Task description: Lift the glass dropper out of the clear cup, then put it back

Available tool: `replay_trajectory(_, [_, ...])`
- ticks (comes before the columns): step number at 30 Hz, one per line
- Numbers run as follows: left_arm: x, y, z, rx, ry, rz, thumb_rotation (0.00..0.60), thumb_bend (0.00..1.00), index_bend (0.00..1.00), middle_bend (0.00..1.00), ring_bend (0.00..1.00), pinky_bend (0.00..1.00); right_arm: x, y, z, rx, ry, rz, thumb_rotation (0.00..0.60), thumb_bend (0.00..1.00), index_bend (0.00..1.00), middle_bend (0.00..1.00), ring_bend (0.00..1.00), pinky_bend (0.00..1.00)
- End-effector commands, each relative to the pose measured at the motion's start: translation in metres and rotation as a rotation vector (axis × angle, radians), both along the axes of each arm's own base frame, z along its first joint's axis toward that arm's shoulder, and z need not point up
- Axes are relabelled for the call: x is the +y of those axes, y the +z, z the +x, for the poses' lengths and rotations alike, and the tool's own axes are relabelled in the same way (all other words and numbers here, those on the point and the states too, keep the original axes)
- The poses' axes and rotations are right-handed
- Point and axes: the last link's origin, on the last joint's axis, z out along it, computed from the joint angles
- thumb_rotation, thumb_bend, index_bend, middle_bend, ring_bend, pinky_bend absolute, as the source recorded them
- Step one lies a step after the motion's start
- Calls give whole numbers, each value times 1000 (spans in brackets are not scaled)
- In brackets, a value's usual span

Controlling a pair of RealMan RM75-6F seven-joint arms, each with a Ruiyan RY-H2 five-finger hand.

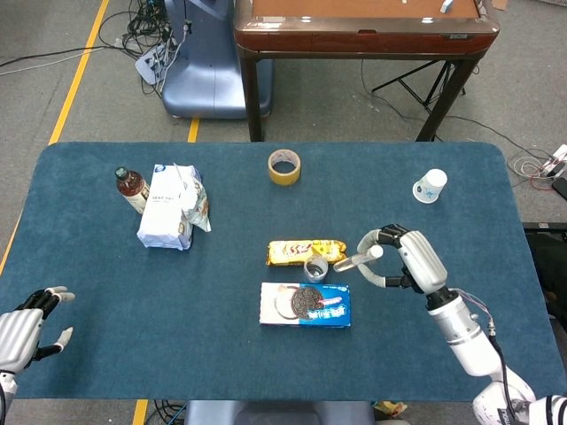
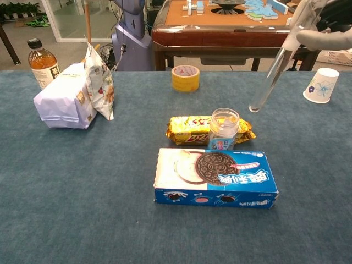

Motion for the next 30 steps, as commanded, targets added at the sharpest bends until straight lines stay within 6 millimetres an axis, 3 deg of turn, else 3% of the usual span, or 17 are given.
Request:
replay_trajectory(1, [0,-1,0,2,1,-3,600,358,270,207,156,331,-3,-3,1,-18,-5,-7,600,623,677,655,469,360])
replay_trajectory(17, [-1,3,0,-11,3,6,600,357,270,207,155,332,-23,-28,28,-72,31,20,600,623,677,654,469,361])
replay_trajectory(30, [-2,6,0,-18,2,15,600,358,270,207,155,331,-28,-45,26,-62,12,37,600,623,677,654,469,361])
